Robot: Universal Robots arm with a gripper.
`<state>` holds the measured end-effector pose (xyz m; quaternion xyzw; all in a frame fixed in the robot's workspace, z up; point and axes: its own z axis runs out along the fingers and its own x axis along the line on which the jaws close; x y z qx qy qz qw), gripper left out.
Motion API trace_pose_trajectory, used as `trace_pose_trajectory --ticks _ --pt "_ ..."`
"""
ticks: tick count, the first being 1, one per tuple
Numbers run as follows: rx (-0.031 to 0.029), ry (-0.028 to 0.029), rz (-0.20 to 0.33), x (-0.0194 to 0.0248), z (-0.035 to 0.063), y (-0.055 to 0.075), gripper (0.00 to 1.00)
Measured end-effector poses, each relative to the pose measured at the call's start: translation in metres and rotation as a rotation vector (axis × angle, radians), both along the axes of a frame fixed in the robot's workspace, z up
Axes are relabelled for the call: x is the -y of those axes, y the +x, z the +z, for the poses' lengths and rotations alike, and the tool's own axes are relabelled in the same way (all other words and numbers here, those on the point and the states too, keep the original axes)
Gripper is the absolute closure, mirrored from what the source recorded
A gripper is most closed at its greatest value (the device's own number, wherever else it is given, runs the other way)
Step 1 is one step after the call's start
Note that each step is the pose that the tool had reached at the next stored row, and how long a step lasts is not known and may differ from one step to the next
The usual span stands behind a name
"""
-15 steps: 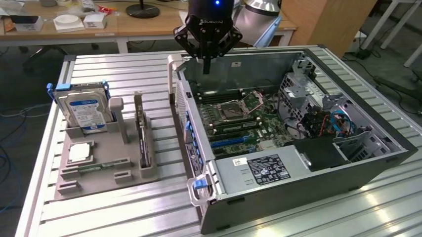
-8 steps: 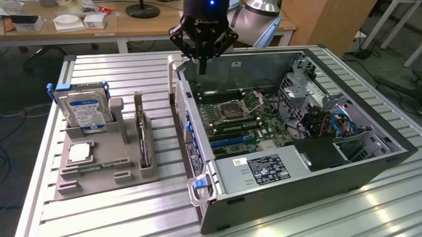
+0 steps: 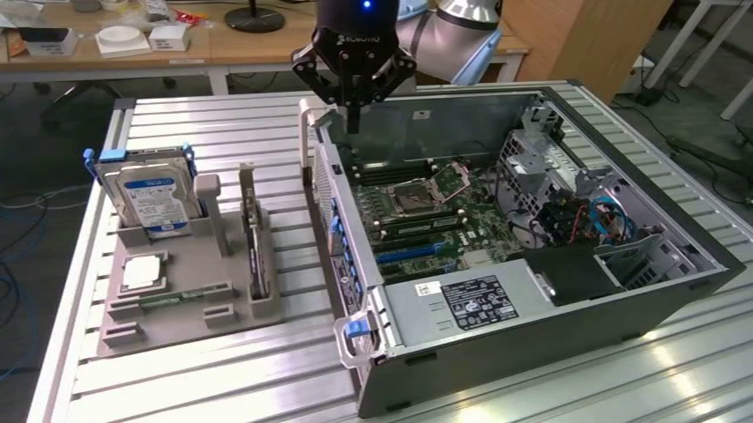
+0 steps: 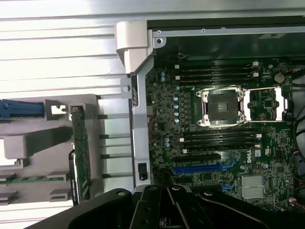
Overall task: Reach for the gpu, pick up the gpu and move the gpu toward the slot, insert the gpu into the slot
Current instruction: 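Reach for the gpu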
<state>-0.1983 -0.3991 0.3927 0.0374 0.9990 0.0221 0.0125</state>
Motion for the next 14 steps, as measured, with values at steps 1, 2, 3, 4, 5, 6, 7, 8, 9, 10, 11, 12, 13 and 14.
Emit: trace_pose_trajectory --ticks 1,2,3,4,5,6,7,8,9,10,11,12,13,14 --pt "0.0 0.0 0.0 0.0 0.0 -0.001 0.9" --pt "-0.0001 0.0 0.0 0.0 0.0 -0.003 0.9" --pt "0.0 0.0 0.0 0.0001 0.0 -0.004 0.9" --pt "-0.0001 -0.0001 0.0 0.0001 0.0 -0.005 0.9" --pt "0.0 0.0 0.0 0.0001 -0.0001 -0.007 0.9" --pt "0.0 0.0 0.0 0.0001 -0.0001 -0.008 0.9" --pt "-0.0001 0.0 0.0 0.0001 -0.0001 -0.009 0.9" --pt "-0.0002 0.0 0.0 0.0001 -0.0001 -0.011 0.9" --pt "-0.0002 0.0 0.0 0.0001 -0.0001 -0.012 0.9" --pt "-0.0003 0.0 0.0 0.0001 -0.0002 -0.013 0.9" --pt "-0.0004 0.0 0.0 0.0001 -0.0002 -0.014 0.9" --pt "-0.0004 -0.0001 0.0 0.0001 -0.0002 -0.015 0.9" --pt "-0.0005 0.0 0.0 0.0001 -0.0002 -0.016 0.9" --pt "-0.0006 0.0 0.0 0.0001 -0.0003 -0.017 0.9"
